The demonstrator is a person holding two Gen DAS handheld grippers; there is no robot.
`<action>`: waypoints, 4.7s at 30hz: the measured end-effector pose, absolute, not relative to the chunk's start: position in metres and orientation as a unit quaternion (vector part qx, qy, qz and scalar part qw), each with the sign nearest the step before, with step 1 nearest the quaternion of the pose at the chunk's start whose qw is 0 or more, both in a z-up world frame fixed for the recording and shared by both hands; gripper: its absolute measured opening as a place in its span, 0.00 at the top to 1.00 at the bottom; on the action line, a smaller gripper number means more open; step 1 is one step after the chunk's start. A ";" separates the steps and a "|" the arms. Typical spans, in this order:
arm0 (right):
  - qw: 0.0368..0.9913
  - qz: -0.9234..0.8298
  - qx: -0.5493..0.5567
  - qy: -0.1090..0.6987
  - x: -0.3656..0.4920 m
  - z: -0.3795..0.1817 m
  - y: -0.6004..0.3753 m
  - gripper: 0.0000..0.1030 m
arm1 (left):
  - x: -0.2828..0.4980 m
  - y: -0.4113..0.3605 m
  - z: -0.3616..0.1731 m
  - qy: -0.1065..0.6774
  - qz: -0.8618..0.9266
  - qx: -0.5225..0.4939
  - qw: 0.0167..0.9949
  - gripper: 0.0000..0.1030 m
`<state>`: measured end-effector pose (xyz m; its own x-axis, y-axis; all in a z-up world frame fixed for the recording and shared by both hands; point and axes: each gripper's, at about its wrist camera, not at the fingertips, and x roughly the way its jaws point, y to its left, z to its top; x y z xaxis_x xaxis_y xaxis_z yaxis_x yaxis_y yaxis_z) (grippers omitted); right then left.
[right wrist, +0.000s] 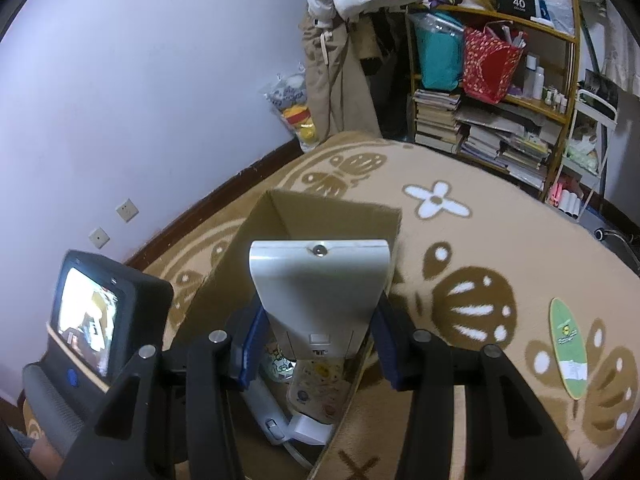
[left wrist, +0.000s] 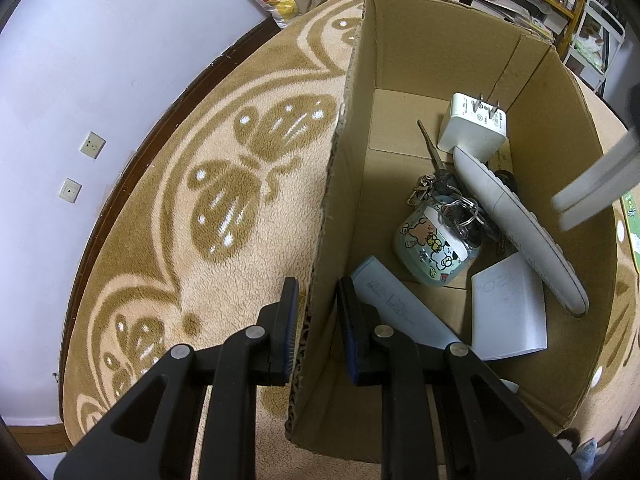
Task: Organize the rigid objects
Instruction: 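Carry the handset with the right tool over the box and lower it, then open the right tool to release the handset inside the box, then move the right tool to the green oval Pochacco board and grasp it, then carry the board with the right tool over the box and lower it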
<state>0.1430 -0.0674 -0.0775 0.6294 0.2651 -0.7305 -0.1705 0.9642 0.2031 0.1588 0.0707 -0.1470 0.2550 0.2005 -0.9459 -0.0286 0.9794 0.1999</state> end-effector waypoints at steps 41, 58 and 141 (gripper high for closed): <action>0.913 0.071 0.052 0.398 0.145 -0.075 -0.093 0.08 | 0.158 0.069 -0.146 0.606 0.073 0.072 0.789 0.81; 0.887 -0.050 0.002 0.459 0.141 -0.125 -0.230 0.08 | 0.158 0.069 -0.146 0.606 0.073 0.071 0.789 0.81; 0.910 0.159 0.117 0.364 0.113 -0.089 -0.098 0.41 | 0.158 0.069 -0.145 0.606 0.074 0.076 0.788 0.81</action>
<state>0.1129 -0.0982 -0.0893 0.6843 0.3746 -0.6256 -0.2041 0.9221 0.3289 0.1585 0.0691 -0.1453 0.2547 0.2092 -0.9441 -0.0254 0.9774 0.2097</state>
